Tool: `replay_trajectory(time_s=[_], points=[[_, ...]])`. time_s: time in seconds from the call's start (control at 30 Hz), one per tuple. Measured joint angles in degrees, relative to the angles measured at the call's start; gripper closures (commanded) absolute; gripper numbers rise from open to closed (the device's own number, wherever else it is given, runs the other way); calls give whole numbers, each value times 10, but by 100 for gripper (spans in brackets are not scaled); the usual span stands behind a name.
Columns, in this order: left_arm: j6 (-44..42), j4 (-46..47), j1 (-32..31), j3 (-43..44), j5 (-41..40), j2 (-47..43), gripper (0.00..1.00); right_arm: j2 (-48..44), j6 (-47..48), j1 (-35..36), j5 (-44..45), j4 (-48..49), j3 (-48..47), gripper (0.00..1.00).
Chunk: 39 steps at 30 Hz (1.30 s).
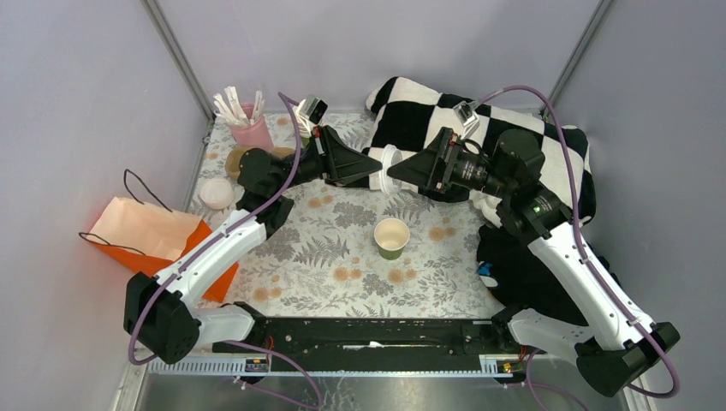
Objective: Pack the takeout coffee
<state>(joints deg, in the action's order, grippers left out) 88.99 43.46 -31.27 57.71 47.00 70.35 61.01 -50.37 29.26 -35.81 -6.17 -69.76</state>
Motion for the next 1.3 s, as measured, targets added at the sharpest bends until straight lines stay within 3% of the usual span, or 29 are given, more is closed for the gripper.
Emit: replay_trajectory(time_s=[1.3], points=[[0,0,-13,11,4,12,100,-6,-67,-27,-54,107,56,0]])
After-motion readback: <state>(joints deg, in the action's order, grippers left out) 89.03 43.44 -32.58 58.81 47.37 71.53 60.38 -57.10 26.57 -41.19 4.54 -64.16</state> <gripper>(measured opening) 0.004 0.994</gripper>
